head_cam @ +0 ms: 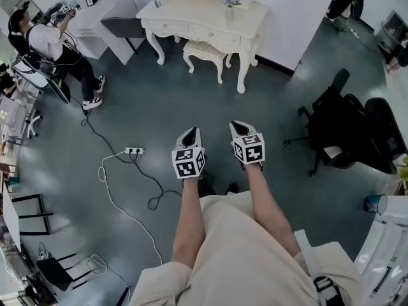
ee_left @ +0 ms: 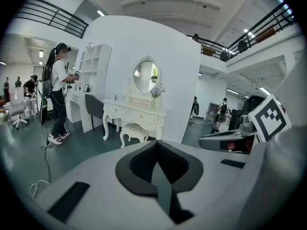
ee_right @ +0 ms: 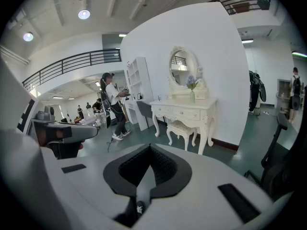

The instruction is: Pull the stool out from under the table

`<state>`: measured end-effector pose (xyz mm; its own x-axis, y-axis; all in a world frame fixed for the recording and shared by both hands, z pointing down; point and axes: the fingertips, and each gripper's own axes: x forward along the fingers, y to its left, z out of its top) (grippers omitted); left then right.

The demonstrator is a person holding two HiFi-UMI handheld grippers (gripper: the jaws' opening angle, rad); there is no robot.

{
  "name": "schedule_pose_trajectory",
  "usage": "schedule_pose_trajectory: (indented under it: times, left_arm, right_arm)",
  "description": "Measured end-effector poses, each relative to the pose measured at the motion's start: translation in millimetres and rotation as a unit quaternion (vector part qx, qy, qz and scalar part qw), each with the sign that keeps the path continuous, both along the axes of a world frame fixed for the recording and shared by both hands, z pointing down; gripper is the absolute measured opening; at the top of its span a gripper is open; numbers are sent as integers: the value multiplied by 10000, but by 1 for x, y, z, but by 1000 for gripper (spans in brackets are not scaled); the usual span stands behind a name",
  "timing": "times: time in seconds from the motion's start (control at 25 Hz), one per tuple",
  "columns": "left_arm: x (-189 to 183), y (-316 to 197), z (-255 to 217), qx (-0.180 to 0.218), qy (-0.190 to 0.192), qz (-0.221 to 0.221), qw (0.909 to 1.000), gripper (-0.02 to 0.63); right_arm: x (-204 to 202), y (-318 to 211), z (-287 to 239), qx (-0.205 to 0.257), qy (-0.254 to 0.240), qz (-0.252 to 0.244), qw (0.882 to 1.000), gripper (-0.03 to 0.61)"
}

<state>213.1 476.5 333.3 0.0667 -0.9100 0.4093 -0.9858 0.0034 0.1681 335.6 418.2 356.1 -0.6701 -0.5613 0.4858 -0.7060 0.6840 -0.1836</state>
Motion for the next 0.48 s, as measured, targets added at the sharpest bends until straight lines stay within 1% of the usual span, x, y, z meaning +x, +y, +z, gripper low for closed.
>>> schedule_pose_trajectory:
  times: [0.2,0.36,0.48]
  left_arm:
    - [-9,-4,-1,3,-50,-151,9999,15]
    - [-16,-12,-6,-4,-127,-75,9999,14]
    - [-25,-24,-7,31,-114,-42,9999,14]
  right_arm:
    - [0,-7,-2,57,-14,3,10000,43]
    - [-5,-15,-8,108,-115,155,9998,43]
    - [-16,-24,-13,137,-296,201,9993,43]
